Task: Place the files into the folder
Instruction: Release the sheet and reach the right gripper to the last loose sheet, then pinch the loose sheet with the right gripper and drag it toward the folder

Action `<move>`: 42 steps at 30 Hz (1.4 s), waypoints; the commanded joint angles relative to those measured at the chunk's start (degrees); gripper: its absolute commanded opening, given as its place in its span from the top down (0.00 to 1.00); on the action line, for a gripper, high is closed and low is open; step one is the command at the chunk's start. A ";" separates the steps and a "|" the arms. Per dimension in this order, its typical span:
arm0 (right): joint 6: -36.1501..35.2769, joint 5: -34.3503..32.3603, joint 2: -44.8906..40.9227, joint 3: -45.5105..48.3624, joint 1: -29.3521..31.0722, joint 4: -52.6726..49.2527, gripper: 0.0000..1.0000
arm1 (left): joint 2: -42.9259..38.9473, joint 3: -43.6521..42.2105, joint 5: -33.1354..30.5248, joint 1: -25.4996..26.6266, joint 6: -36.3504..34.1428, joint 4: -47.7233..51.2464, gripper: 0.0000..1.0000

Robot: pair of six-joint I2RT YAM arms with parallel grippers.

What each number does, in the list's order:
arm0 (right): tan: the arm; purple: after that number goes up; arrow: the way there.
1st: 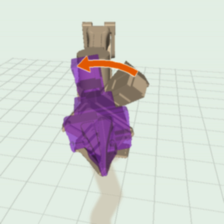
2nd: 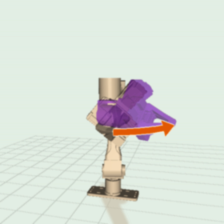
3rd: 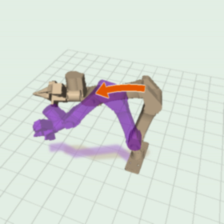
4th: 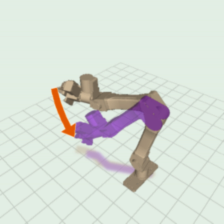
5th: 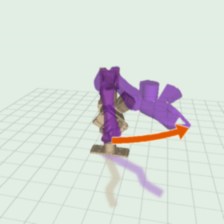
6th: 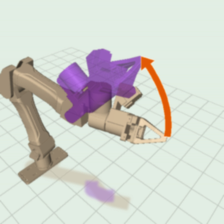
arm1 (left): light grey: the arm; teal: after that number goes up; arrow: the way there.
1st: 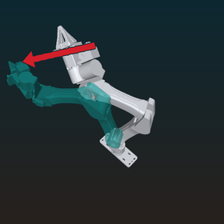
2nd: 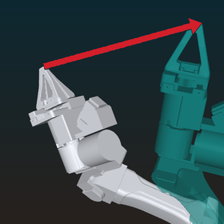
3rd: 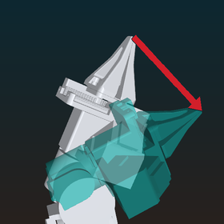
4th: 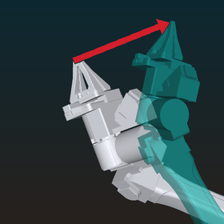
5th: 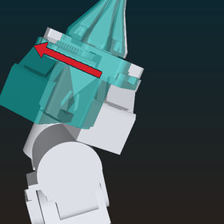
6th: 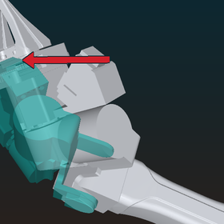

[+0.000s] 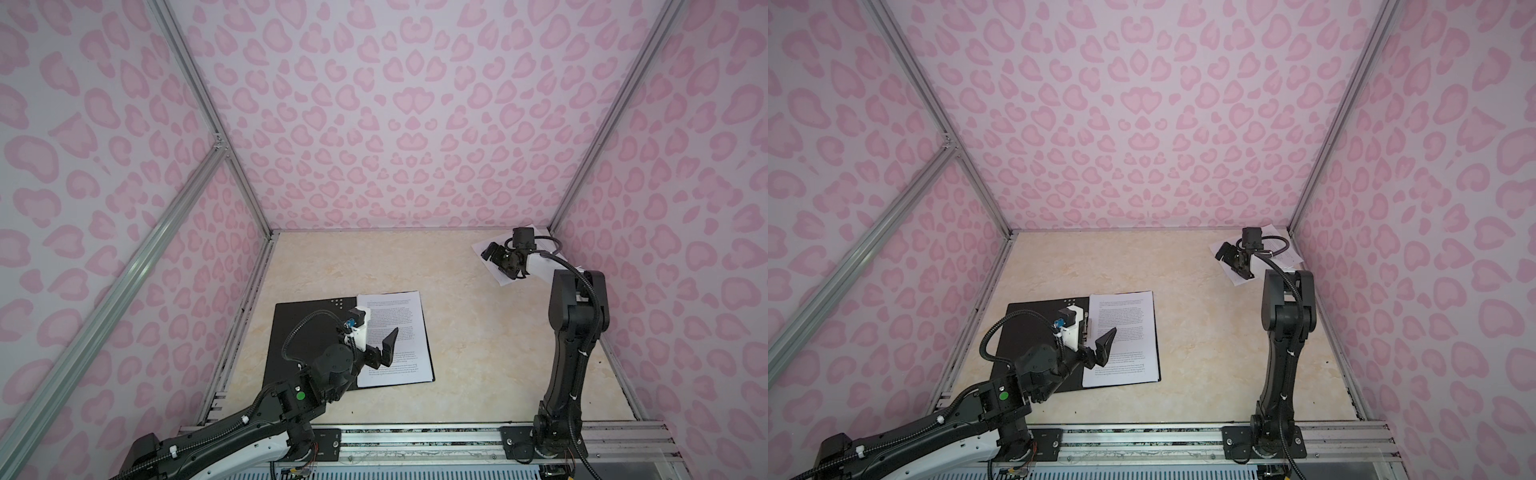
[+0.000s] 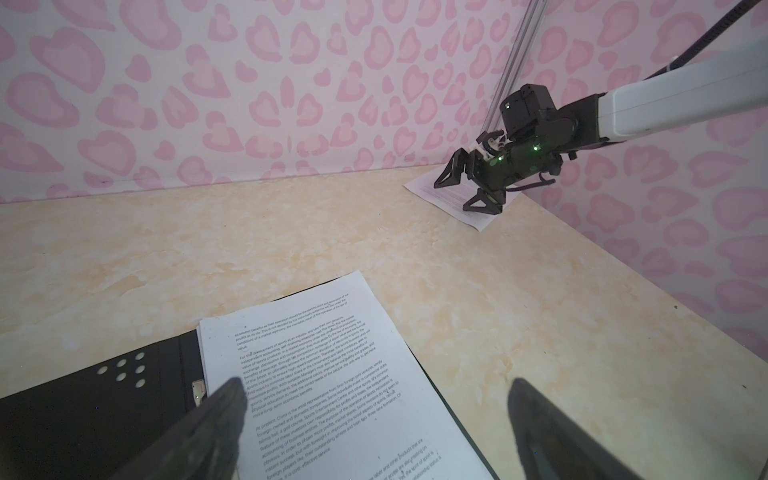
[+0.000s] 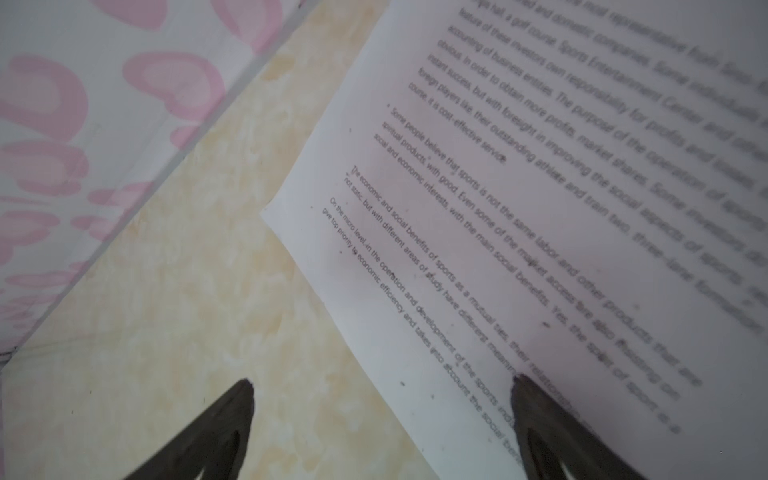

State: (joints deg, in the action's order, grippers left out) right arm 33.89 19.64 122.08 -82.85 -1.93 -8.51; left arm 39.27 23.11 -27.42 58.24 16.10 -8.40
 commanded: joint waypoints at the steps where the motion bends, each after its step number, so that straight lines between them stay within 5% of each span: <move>1: 4.39 4.09 -4.86 11.23 0.87 -1.19 0.03 | -0.91 0.26 -0.30 -0.12 0.25 -0.92 0.01; 7: 7.57 7.60 -18.66 37.39 3.55 12.84 0.03 | -2.74 -0.20 -0.88 -0.11 0.16 -0.57 0.01; 13: 7.64 10.59 -37.70 56.06 5.33 14.07 0.03 | -1.03 0.59 1.43 -0.12 0.21 -0.57 0.01; 20: 3.46 1.25 -60.53 56.62 4.42 3.10 0.03 | 4.09 2.47 7.40 -0.14 0.08 -0.91 0.00; 31: -1.80 1.49 -30.26 29.78 4.70 0.84 0.03 | 13.57 6.38 16.37 -0.14 -1.63 0.00 0.01; 42: -4.26 0.20 -9.27 9.73 4.11 -6.02 0.03 | 17.20 7.98 19.86 -0.14 -1.94 0.49 0.01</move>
State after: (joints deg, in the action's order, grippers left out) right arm 31.59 20.58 110.78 -71.66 1.93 -11.64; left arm 56.03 30.13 -8.93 58.19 14.90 -7.44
